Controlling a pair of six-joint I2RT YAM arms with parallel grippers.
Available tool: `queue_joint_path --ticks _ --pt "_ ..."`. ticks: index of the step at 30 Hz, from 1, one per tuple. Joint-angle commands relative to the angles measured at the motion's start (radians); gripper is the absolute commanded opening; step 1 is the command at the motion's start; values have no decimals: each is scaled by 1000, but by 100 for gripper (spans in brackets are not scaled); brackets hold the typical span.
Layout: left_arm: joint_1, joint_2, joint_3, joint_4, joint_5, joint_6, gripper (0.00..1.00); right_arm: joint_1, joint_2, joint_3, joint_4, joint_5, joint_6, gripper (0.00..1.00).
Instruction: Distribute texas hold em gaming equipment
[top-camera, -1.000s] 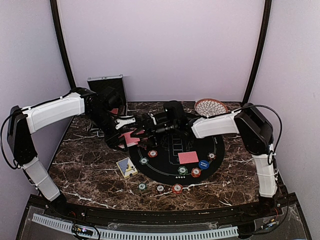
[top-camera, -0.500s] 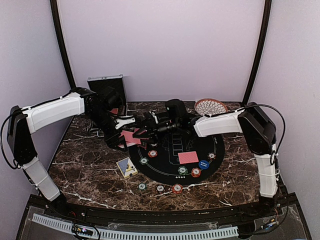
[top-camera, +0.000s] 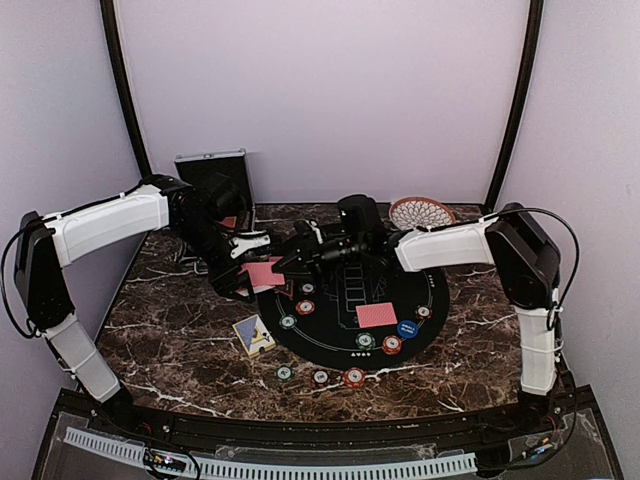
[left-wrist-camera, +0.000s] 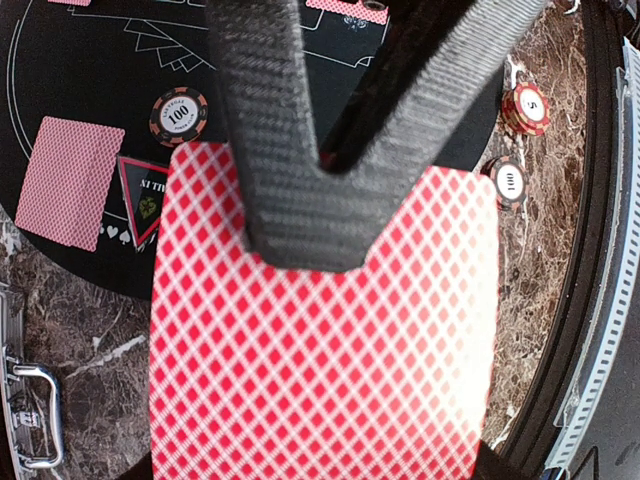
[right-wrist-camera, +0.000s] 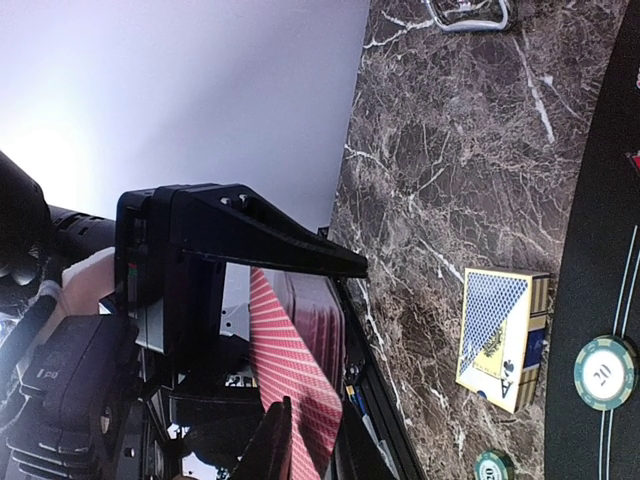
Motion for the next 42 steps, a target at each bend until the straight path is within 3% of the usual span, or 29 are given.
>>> queue_joint_path --ticks 1,10,24,31,32,34,35,42 --pt "5 -47 17 -6 18 1 0 -10 -53 -19 27 3 -1 14" --pt "6 -51 14 -6 18 1 0 -19 -77 -29 -1 -1 -17 12" --pt "5 -54 6 -6 16 1 0 -31 -82 -106 258 -51 171 2" --pt "5 -54 6 -4 15 2 0 -29 -69 -110 277 -52 191 1" --pt "5 -53 6 -4 16 2 0 -27 -67 -107 277 -54 191 5" --pt "5 -53 6 -4 16 1 0 -22 -62 -101 265 -55 185 25" --pt "5 -53 6 -4 18 1 0 -20 -59 -99 257 -54 178 28" --pt "5 -56 6 -4 19 1 0 -2 -26 -90 258 -57 181 27"
